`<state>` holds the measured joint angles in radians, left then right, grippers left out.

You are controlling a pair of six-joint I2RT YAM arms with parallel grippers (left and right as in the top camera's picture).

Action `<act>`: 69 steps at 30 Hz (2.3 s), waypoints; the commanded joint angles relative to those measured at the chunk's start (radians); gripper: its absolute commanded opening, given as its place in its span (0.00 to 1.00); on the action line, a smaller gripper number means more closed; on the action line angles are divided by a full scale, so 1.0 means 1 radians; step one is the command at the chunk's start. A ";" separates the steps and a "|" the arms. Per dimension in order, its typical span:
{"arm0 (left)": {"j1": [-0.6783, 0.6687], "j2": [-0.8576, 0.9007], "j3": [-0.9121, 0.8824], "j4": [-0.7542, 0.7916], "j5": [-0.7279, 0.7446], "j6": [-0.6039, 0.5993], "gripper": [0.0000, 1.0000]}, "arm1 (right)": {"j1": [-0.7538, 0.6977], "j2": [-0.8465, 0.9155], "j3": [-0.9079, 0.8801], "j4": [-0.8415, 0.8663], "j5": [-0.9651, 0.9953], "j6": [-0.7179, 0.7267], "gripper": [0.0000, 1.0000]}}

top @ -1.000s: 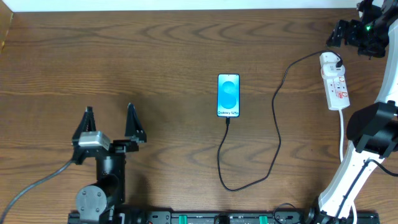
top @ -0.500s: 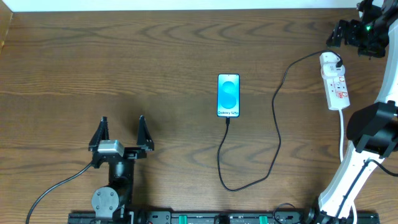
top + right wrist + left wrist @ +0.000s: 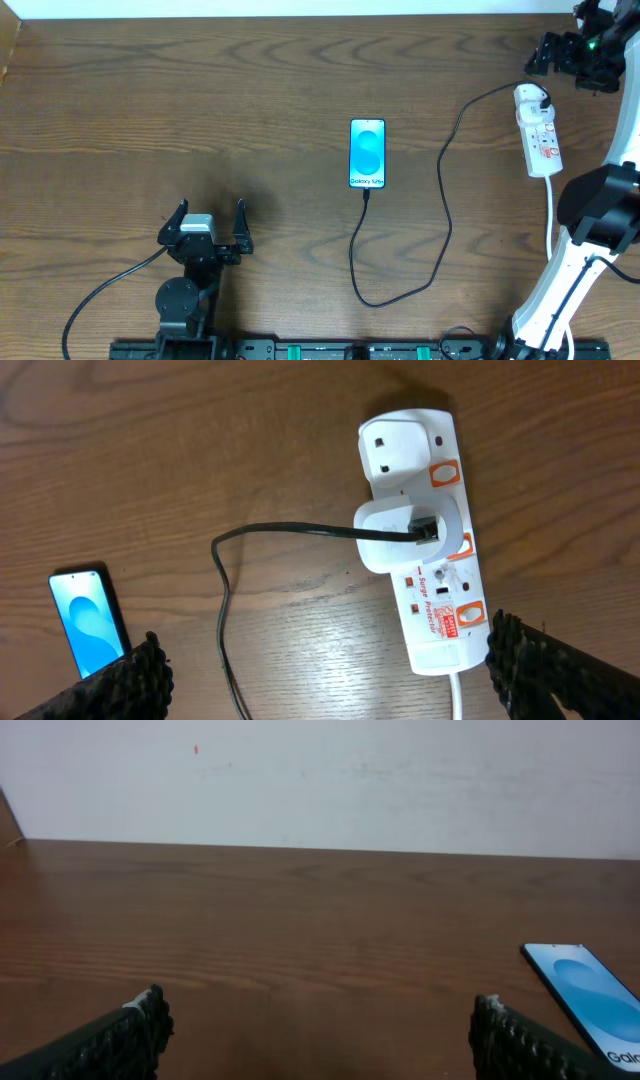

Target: Plug charger to phone and switch on socket

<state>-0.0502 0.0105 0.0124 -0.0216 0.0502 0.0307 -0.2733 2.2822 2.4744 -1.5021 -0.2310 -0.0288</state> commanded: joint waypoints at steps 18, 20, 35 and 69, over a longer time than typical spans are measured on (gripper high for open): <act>0.007 -0.006 -0.008 -0.047 -0.002 0.018 0.96 | -0.003 -0.031 0.014 -0.001 0.001 0.013 0.99; 0.007 -0.006 -0.008 -0.047 -0.002 0.018 0.96 | -0.003 -0.031 0.014 -0.001 0.001 0.013 0.99; 0.007 -0.006 -0.008 -0.047 -0.002 0.018 0.96 | -0.003 -0.031 0.014 -0.002 0.001 0.013 0.99; 0.007 -0.006 -0.008 -0.047 -0.002 0.018 0.96 | 0.291 -0.458 -1.240 1.145 0.060 0.017 0.99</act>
<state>-0.0483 0.0105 0.0174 -0.0273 0.0509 0.0341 -0.0017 1.9125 1.3491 -0.4316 -0.1802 -0.0124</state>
